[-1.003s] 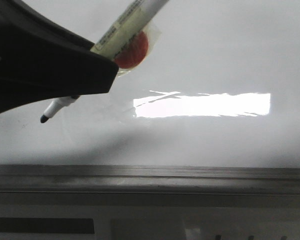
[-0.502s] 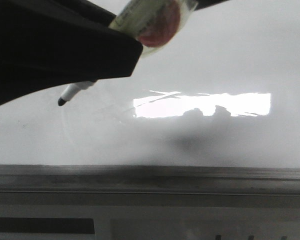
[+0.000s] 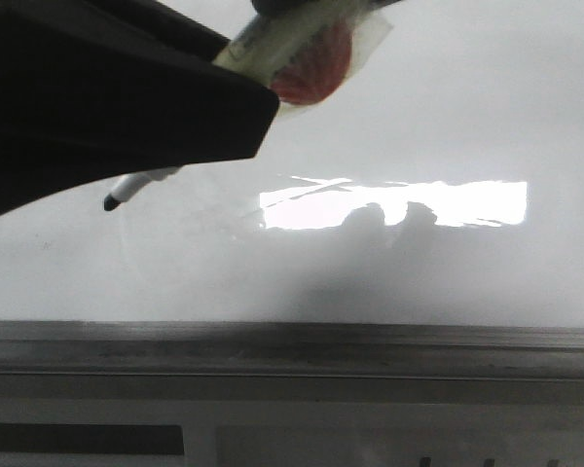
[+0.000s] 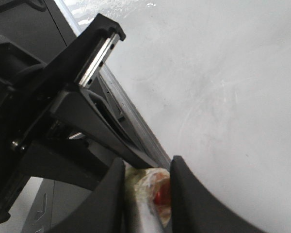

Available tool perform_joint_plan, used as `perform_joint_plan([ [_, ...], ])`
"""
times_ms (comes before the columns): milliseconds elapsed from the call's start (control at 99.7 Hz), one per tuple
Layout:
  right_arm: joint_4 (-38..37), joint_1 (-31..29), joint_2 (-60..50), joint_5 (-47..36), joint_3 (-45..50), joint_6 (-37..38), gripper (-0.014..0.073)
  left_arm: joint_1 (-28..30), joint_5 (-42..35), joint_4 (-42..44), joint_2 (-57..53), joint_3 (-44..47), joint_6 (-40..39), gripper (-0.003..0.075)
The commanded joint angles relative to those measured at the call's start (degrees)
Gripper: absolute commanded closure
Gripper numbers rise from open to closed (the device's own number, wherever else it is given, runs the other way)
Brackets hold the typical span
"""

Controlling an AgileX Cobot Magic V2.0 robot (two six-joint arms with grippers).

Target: Write number 6 on whiteboard

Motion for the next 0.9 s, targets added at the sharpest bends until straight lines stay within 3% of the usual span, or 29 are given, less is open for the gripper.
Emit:
perform_joint_plan([
  [0, 0.47, -0.1, -0.32, -3.74, -2.07, -0.61, 0.0655, -0.37, -5.45, -0.27, -0.84, -1.89, -0.17, 0.0546],
  [110, 0.47, -0.1, -0.32, -3.79, -2.07, -0.61, 0.0655, 0.18, -5.34, -1.87, -0.84, -1.89, -0.17, 0.0324],
  [181, 0.51, -0.26, -0.32, -3.79, -2.07, -0.61, 0.0655, 1.36, -3.93, -3.97, -1.08, -1.89, -0.17, 0.027],
  [411, 0.51, -0.34, -0.32, -5.3, -2.07, -0.61, 0.0655, 2.83, 6.4, -8.66, -8.93, -1.89, -0.17, 0.029],
  [552, 0.73, -0.9, -0.21, -9.23, -2.33, -0.27, 0.0655, 2.83, 11.81, -12.84, -15.84, -1.89, -0.17, 0.036],
  [662, 0.87, -4.19, 0.99, -7.76, -4.32, -0.13, 0.0655, 3.33, 12.58, -13.05, -19.25, -1.89, -0.17, 0.0387],
  [893, 1.0, -11.81, 6.89, -1.02, -13.33, -0.13, 0.0655, 14.98, 12.57, -17.73, -19.8, -1.89, -0.17, 0.0387],
])
